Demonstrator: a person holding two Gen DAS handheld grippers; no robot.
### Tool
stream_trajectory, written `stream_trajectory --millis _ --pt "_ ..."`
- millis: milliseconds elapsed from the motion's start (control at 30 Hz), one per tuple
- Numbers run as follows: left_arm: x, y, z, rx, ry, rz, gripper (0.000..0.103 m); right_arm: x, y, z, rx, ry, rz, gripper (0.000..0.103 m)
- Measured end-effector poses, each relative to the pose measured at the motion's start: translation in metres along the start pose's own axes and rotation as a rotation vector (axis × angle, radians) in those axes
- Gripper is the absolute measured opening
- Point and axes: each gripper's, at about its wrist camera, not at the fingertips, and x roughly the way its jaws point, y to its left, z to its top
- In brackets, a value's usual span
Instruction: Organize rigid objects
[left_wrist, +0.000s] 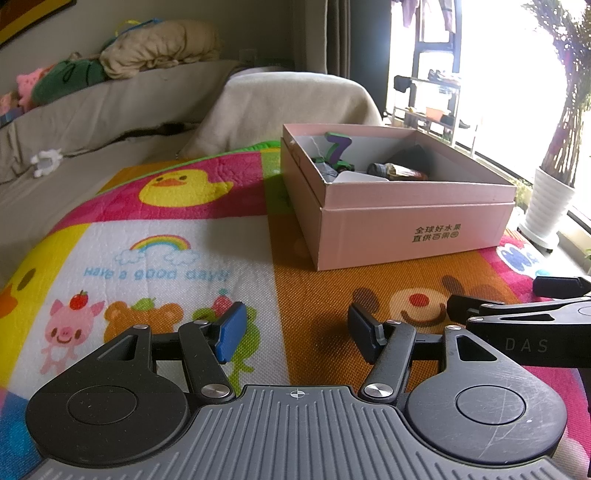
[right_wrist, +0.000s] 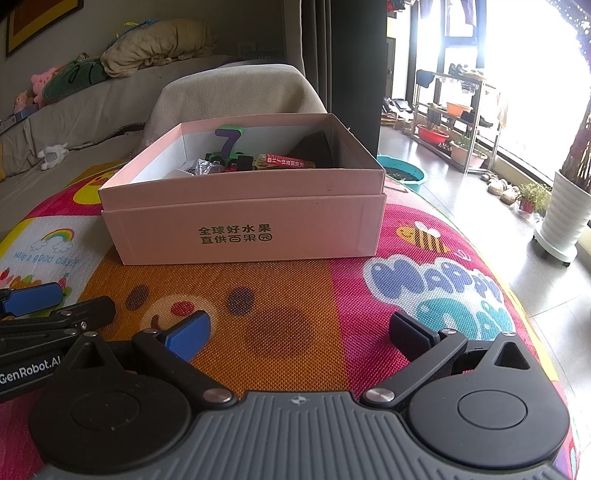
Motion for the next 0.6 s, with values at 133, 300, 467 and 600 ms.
stream_trajectory --millis 133,300,467,600 --pt "-0.0005 -0.0001 -0.0002 0.000 0.000 0.000 0.066 0.0001 -0.0002 0.0000 0.000 0.000 0.000 0.103" --pt "-0.0002 0.0004 0.0001 0.001 0.000 0.001 0.066 0.0000 0.0001 0.0000 0.000 0.000 0.000 0.103" --pt "-0.0002 0.0012 0.0004 0.001 0.001 0.001 0.066 0.0001 -0.0002 0.0001 0.000 0.000 0.000 0.103" --pt "-0.0002 0.0014 0.0005 0.001 0.000 0.001 0.066 0.0000 0.0001 0.0000 0.000 0.000 0.000 0.103"
